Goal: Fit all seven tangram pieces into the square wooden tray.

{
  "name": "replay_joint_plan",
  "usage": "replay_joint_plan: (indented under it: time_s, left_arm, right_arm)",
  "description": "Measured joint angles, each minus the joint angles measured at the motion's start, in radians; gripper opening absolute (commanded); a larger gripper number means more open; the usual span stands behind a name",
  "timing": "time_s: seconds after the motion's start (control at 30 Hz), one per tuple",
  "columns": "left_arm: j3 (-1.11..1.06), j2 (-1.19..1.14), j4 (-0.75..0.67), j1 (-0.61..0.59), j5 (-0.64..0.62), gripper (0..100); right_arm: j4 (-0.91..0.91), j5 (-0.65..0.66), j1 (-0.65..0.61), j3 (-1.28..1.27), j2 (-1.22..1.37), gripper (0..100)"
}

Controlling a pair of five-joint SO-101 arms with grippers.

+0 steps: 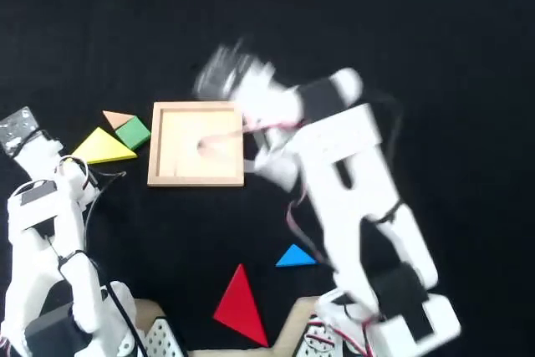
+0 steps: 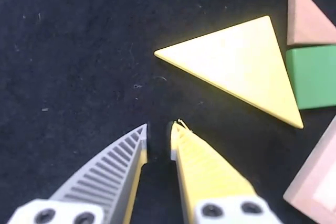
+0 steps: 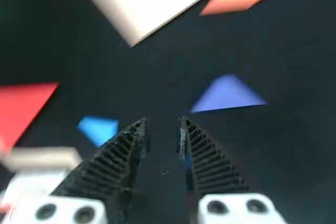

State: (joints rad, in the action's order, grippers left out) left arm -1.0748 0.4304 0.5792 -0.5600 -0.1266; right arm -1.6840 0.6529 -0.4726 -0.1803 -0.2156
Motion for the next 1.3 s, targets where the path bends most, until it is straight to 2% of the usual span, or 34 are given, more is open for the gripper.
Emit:
replay_joint_plan:
  time_s: [0.03,0.2,0.3,0.37,0.5,0.7,0.87,1.1,1.3]
  left_arm:
    - [0.000,0.000,0.000,0.000,0.008,9]
    - [0.000,0.000,0.000,-0.005,0.006,9]
    - [0.000,0.000,0.000,-0.098,-0.068,9]
    - [0.000,0.000,0.011,-0.146,-0.066,9]
    - [0.000,0.000,0.078,-0.256,0.063,9]
    - [0.000,0.000,0.087,-0.460,0.195,9]
    - [-0.020,-0.002,0.091,-0.549,0.239,9]
    - [-0.061,0.000,0.091,-0.552,0.242,9]
    - [-0.066,0.000,0.091,-0.551,0.242,9]
  right_arm:
    - [0.014,0.011,-0.037,-0.098,-0.026,0.8]
    - [0.112,0.025,-0.261,-0.377,-0.178,2.0]
    - [0.167,0.028,-0.397,-0.485,-0.264,1.8]
    - [0.219,0.028,-0.466,-0.559,-0.304,1.1]
    - [0.281,0.029,-0.577,-0.669,-0.321,1.1]
    - [0.330,0.029,-0.628,-0.695,-0.321,1.1]
    - [0.404,0.035,-0.632,-0.709,-0.276,1.1]
    - [0.462,0.035,-0.631,-0.707,-0.037,1.1]
    - [0.468,0.035,-0.629,-0.704,0.025,1.1]
